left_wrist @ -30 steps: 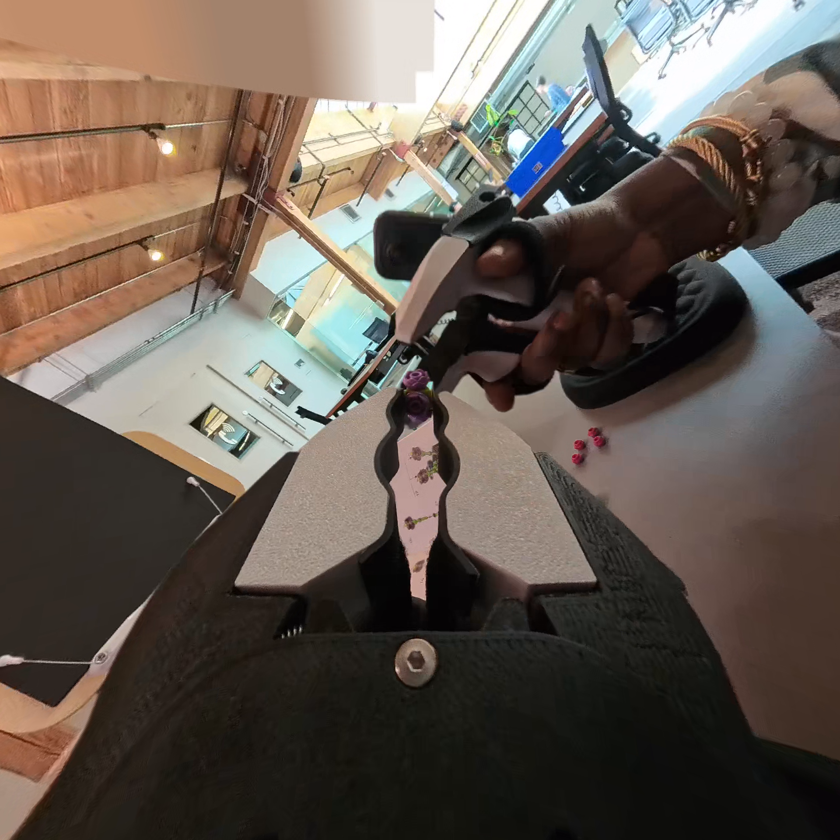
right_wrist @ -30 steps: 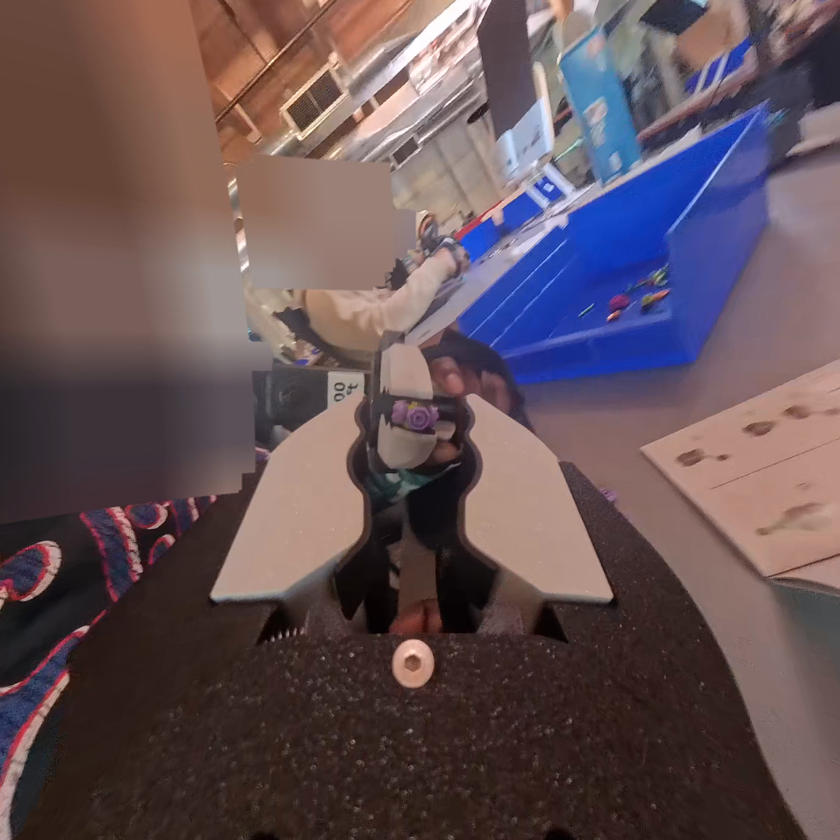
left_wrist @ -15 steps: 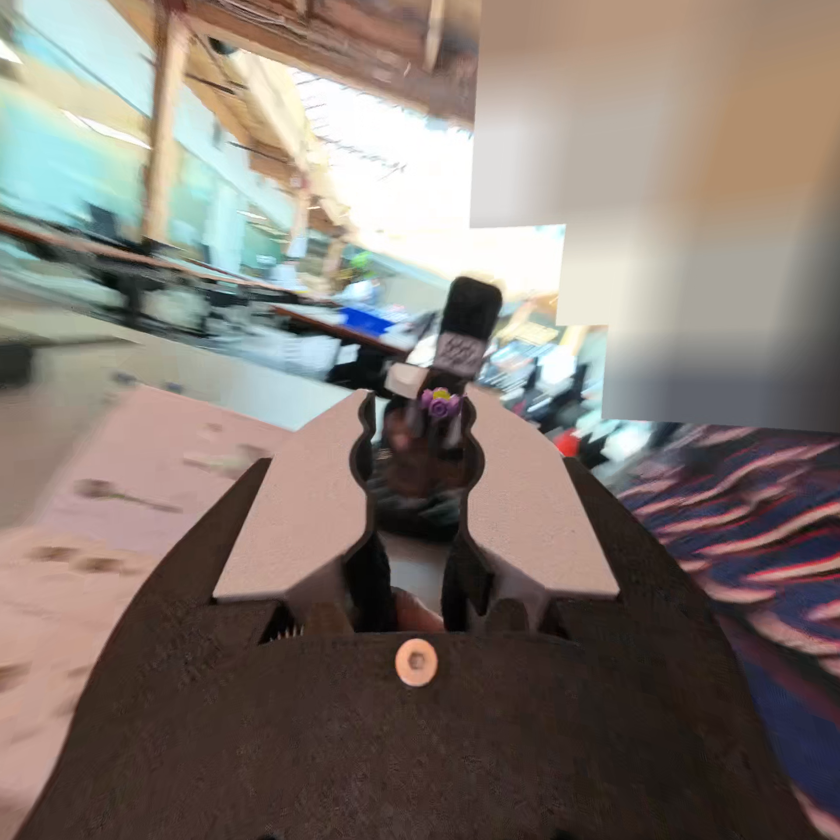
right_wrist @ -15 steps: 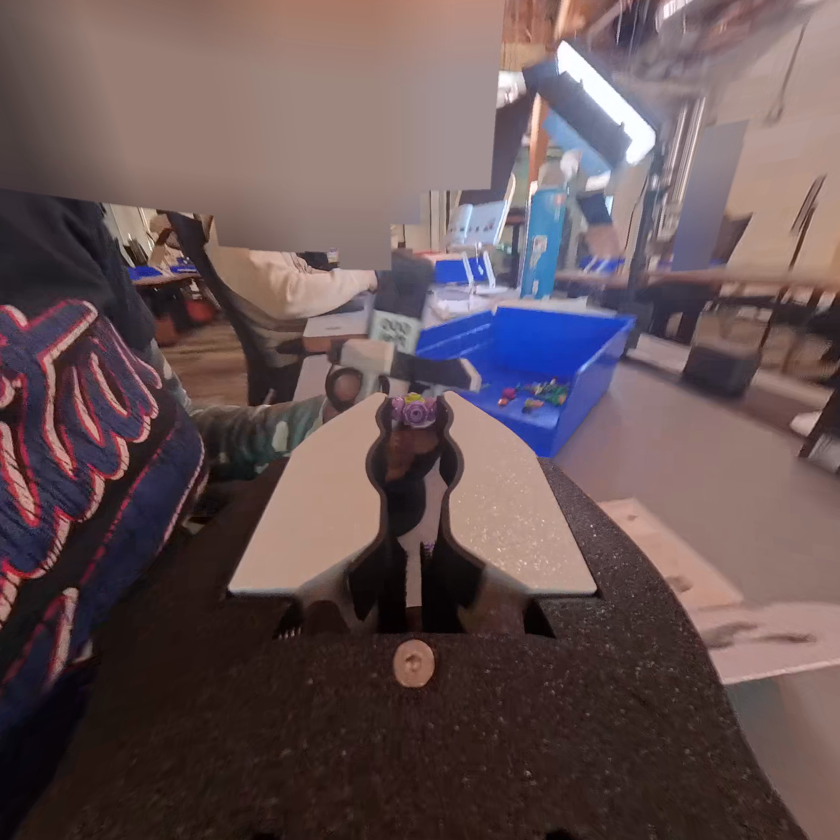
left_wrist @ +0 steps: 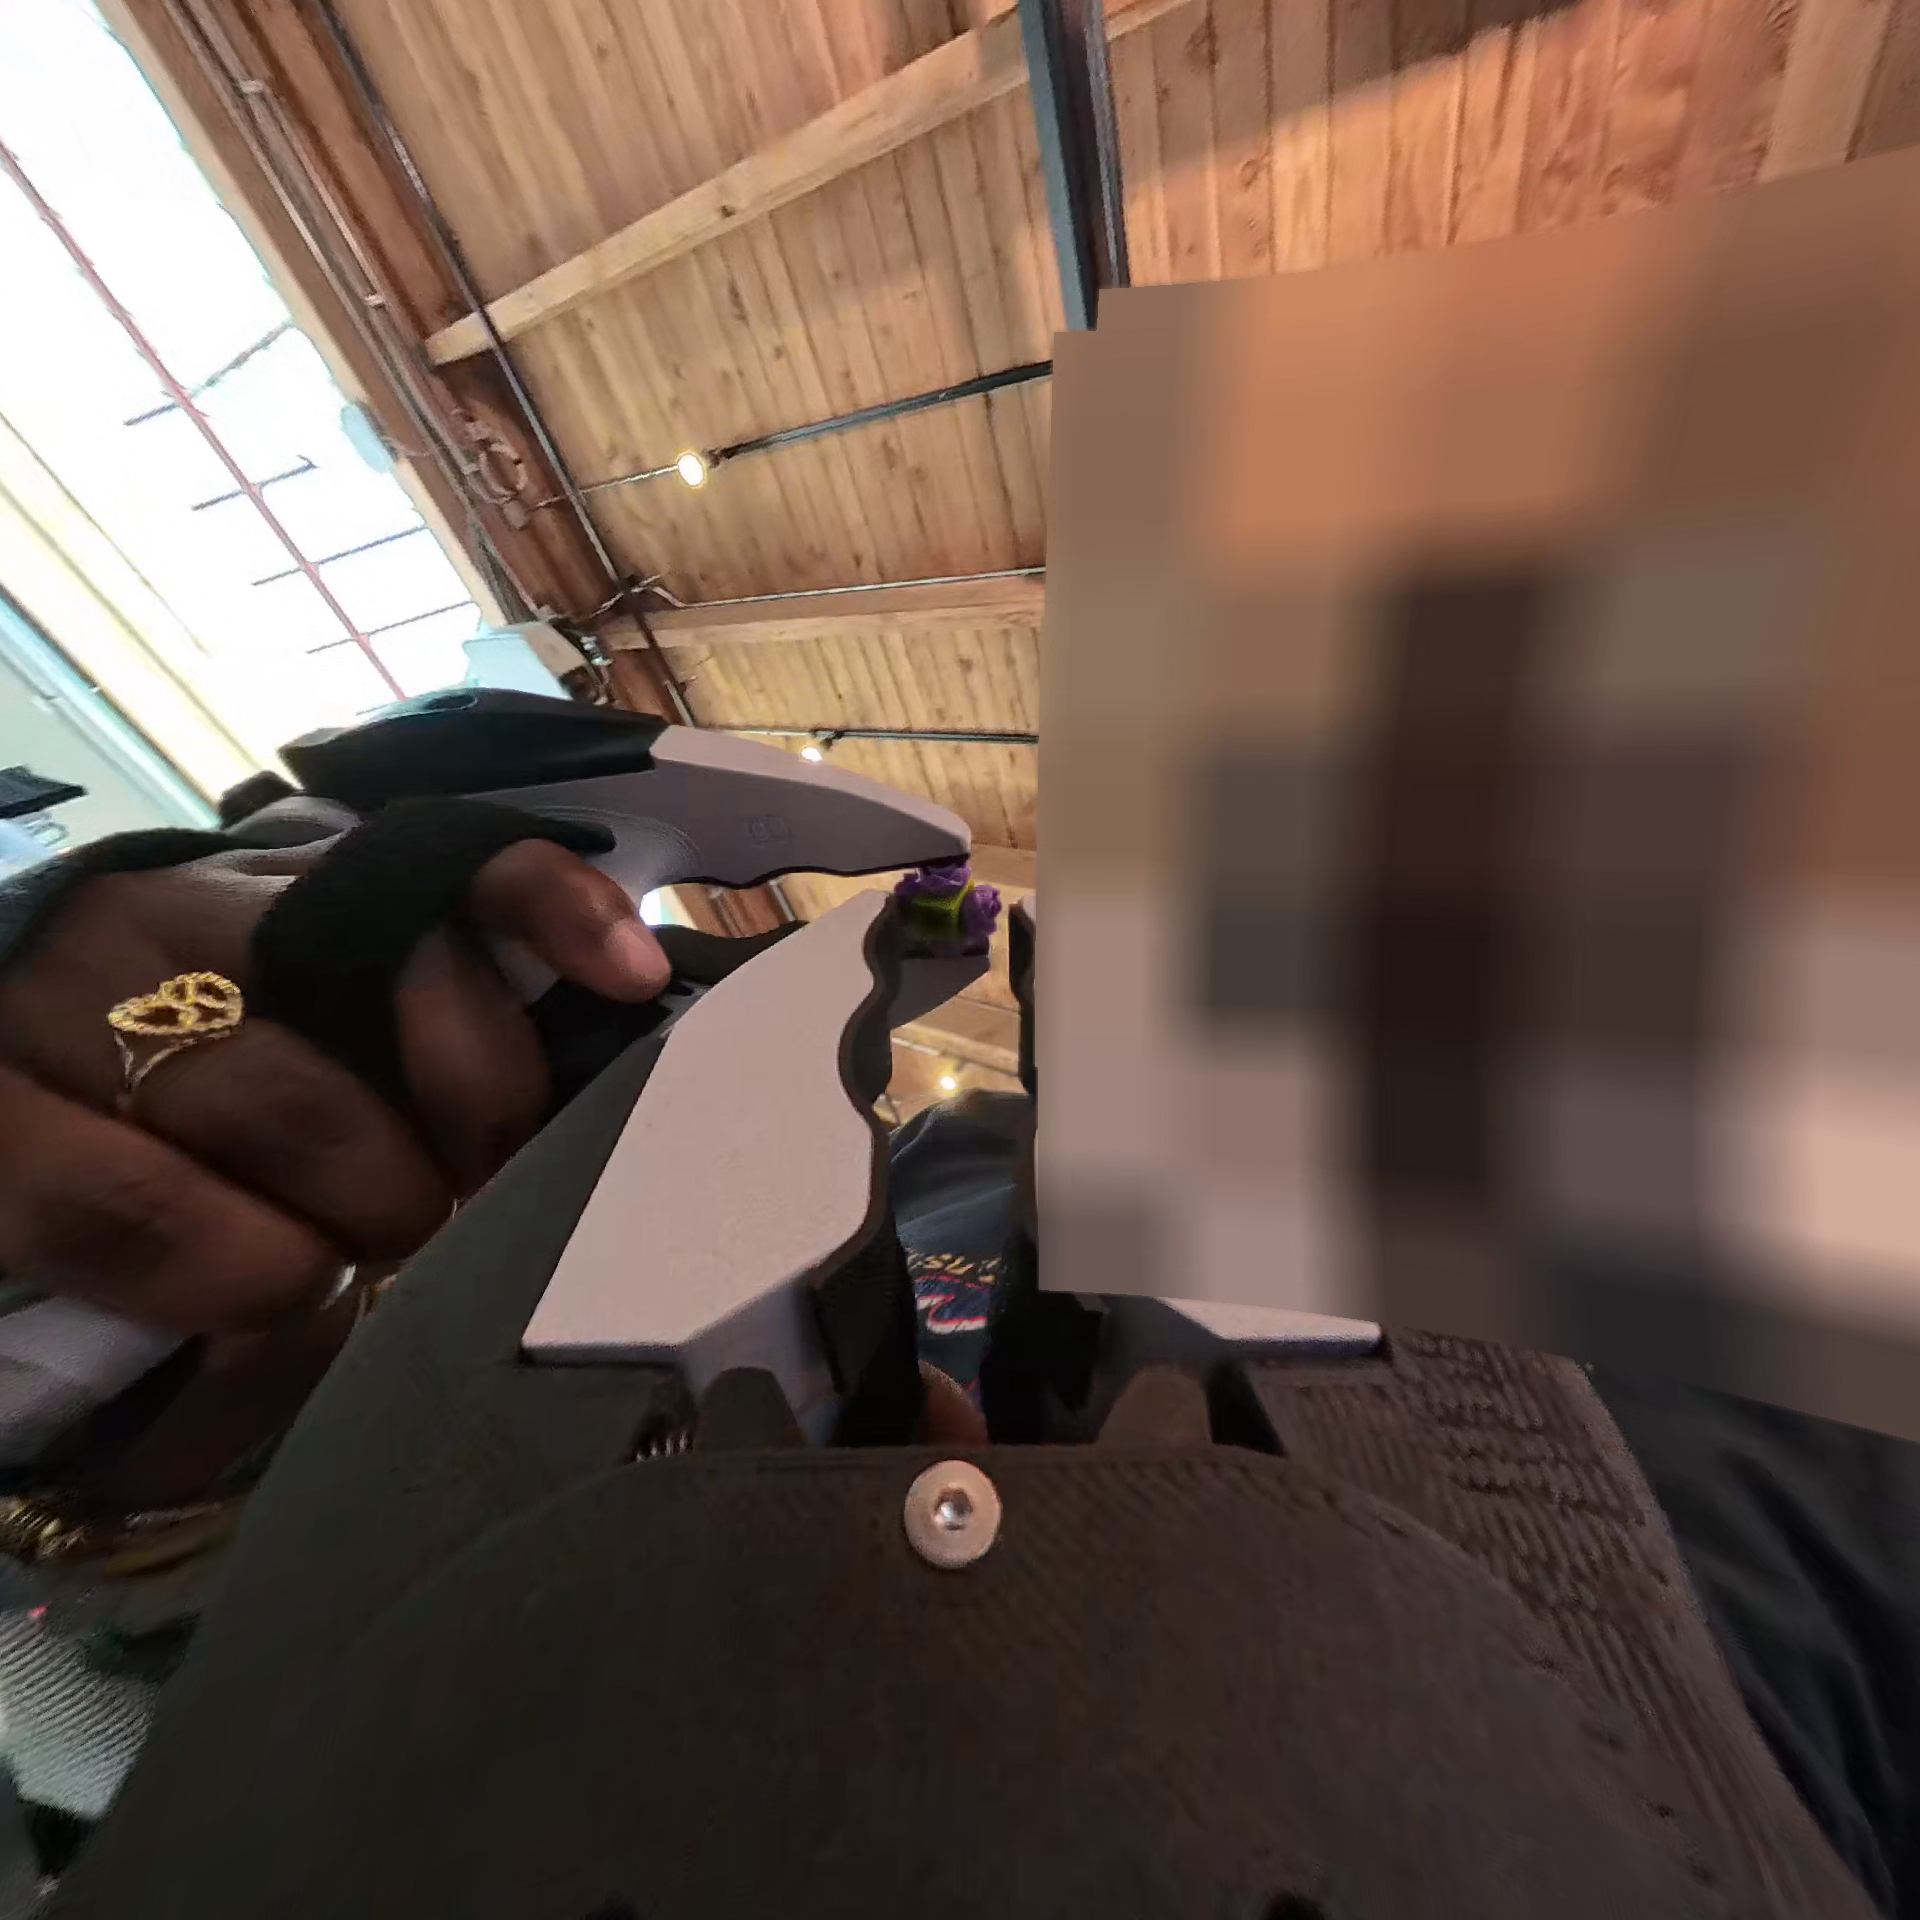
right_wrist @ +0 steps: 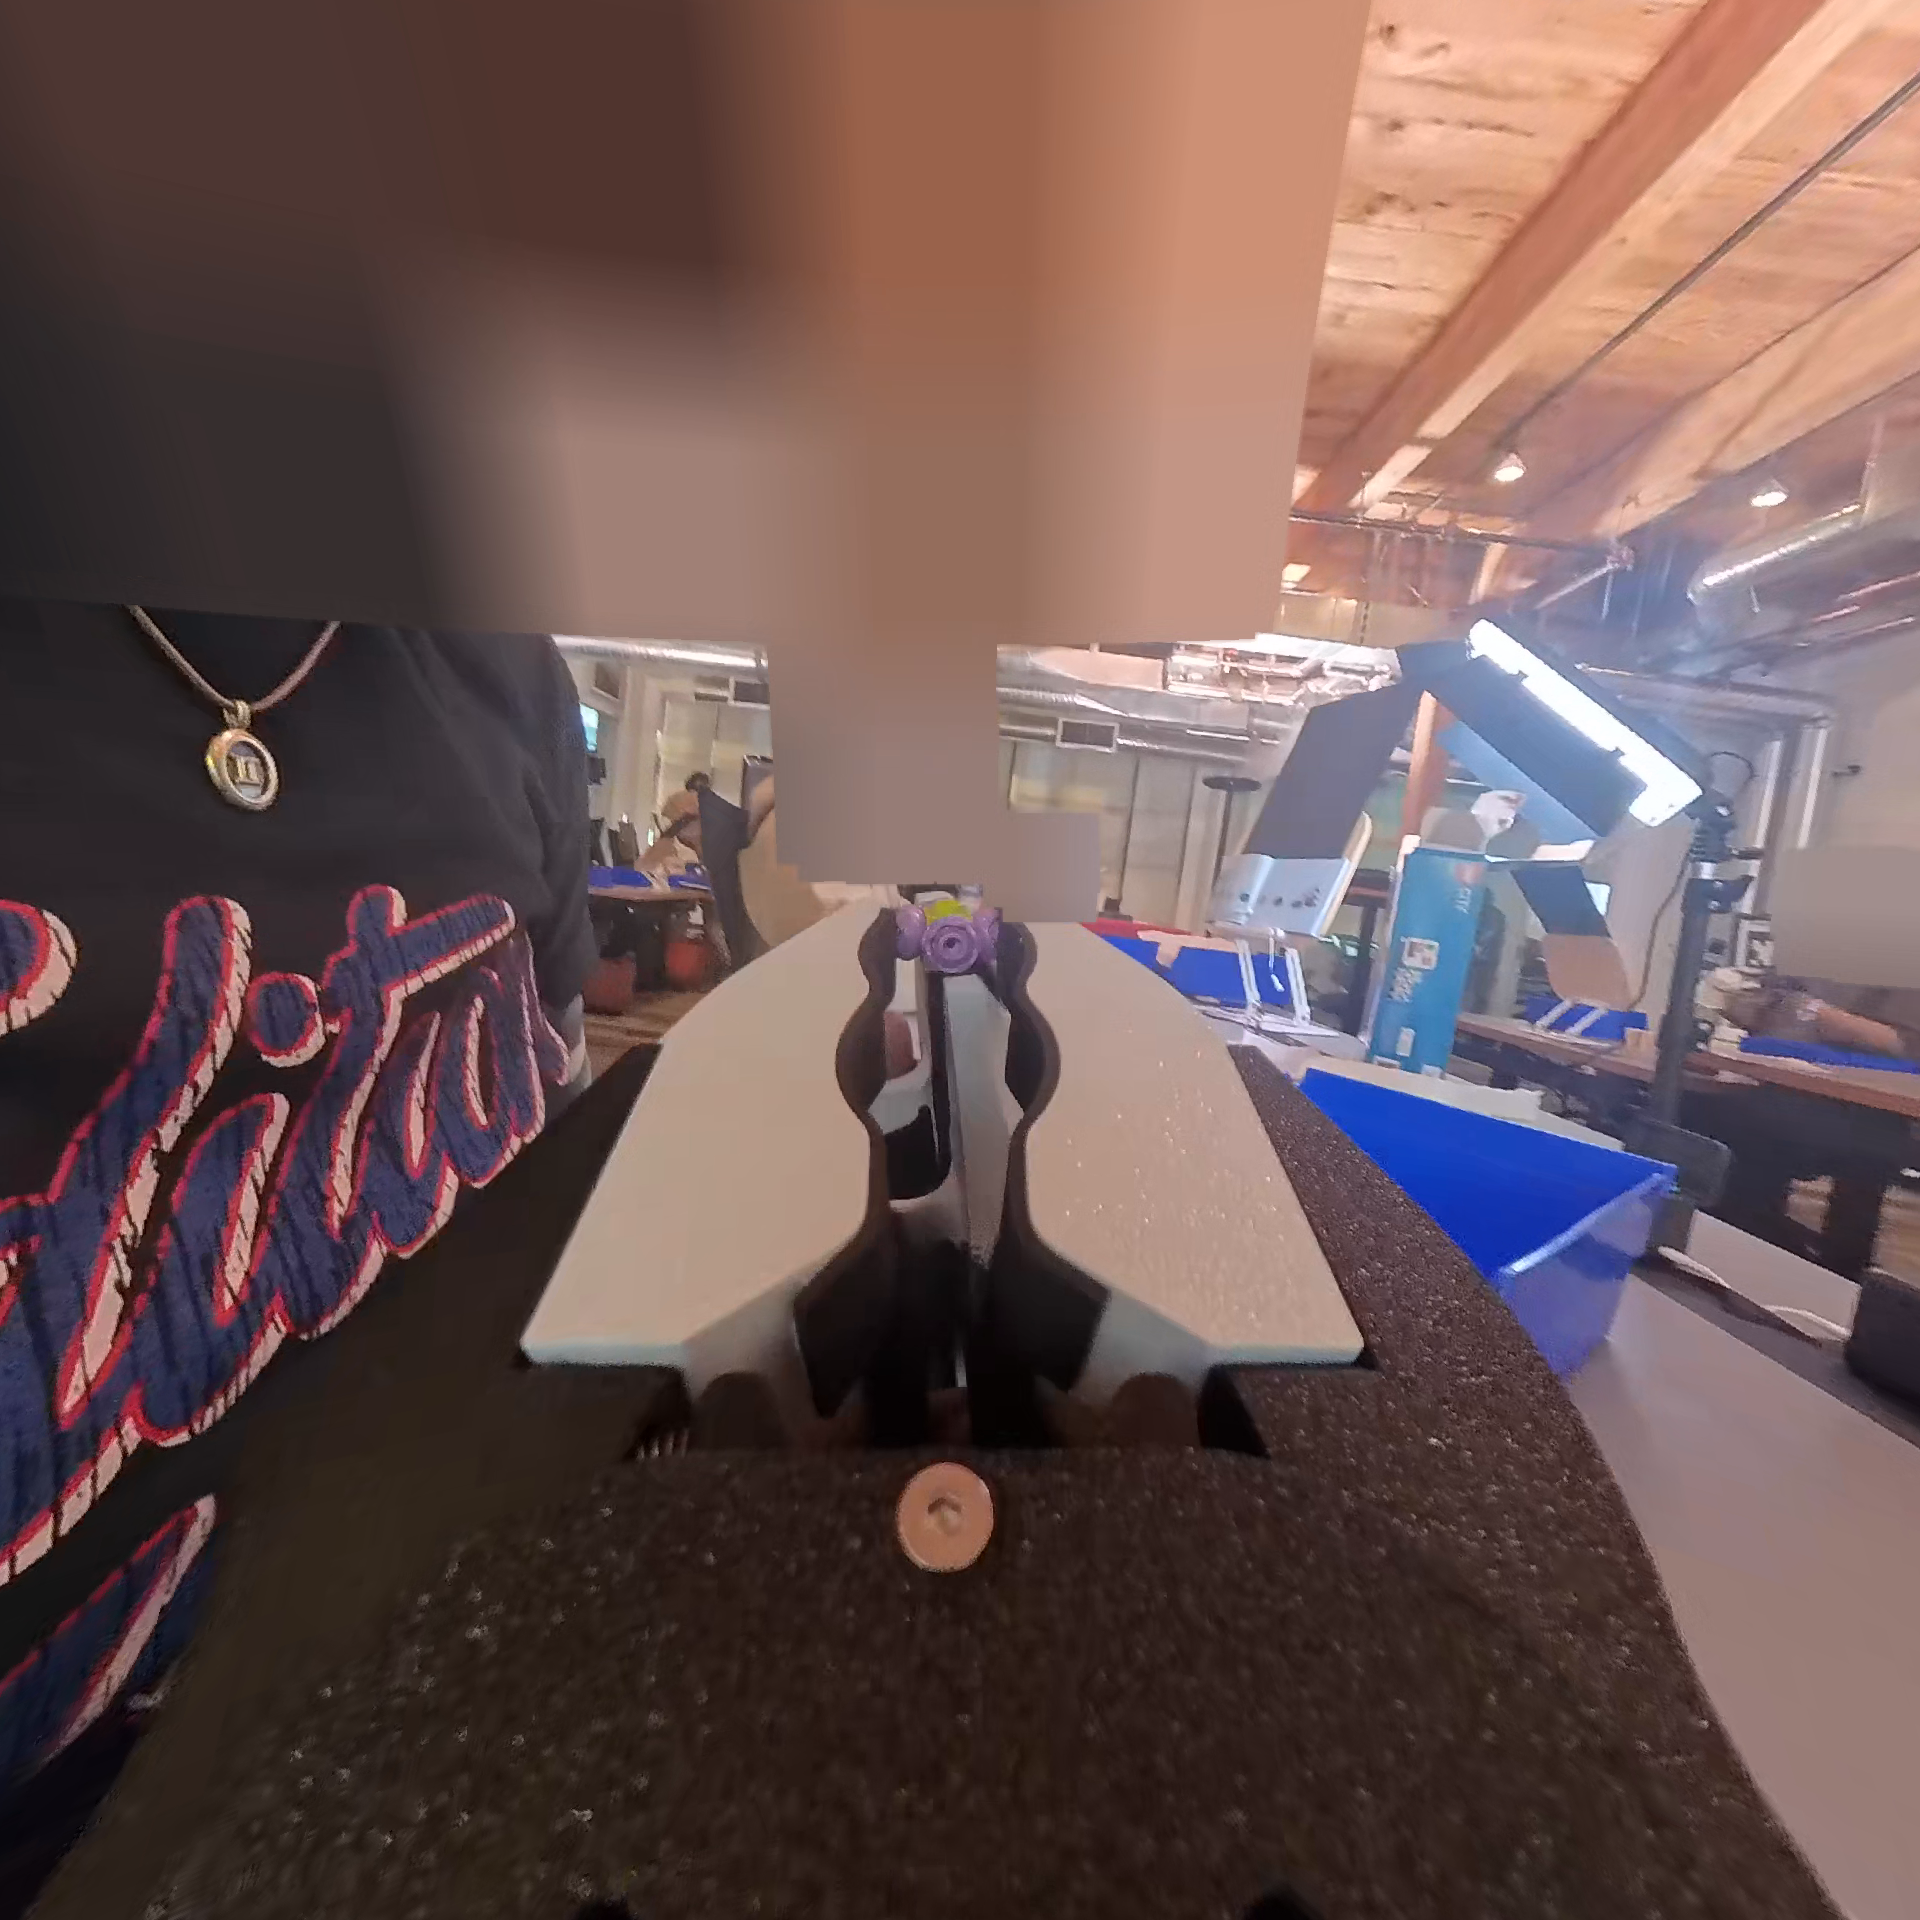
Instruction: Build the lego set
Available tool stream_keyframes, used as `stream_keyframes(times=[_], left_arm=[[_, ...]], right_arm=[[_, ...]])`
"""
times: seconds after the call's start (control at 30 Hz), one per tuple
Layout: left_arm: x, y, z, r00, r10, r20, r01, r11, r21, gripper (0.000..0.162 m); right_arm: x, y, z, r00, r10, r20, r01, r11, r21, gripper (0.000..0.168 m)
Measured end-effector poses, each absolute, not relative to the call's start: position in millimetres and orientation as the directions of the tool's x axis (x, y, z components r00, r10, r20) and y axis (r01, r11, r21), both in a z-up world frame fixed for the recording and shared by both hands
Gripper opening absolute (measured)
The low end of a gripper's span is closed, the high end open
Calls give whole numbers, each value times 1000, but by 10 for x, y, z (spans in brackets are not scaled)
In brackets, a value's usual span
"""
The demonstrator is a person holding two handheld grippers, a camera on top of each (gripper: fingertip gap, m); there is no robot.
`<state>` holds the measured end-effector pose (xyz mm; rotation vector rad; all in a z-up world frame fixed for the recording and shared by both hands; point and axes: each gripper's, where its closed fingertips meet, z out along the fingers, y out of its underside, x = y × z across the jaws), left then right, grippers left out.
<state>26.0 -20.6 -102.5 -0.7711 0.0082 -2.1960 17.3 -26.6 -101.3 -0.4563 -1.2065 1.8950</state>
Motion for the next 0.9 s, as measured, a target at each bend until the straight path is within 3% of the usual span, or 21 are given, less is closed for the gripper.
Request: stream_keyframes(times=[0.17, 0.4, 0.53, 0.73, 0.9], left_arm=[[268, -264, -995, -568, -683, 460, 690, -700, -187, 19], [292, -281, -1017, -483, -737, 472, 743, -631, -225, 18], [309, -242, -1125, -371, -745, 555, 735, -600, -315, 18], [317, -213, -1265, -193, -737, 647, 675, -579, -458, 19], [303, -193, -1238, -213, -734, 645, 678, -586, -443, 32]], right_arm=[[181, -350, -990, -623, 773, 119, -460, -239, -855, 19], [196, -349, -1005, -622, 775, 106, -445, -240, -863, 19], [207, -290, -1093, -566, 810, 154, -404, -109, -908, 25], [198, -284, -1236, -562, 791, 242, -281, 93, -955, 19], [215, -278, -1117, -585, 786, 200, -370, -39, -928, 18]])
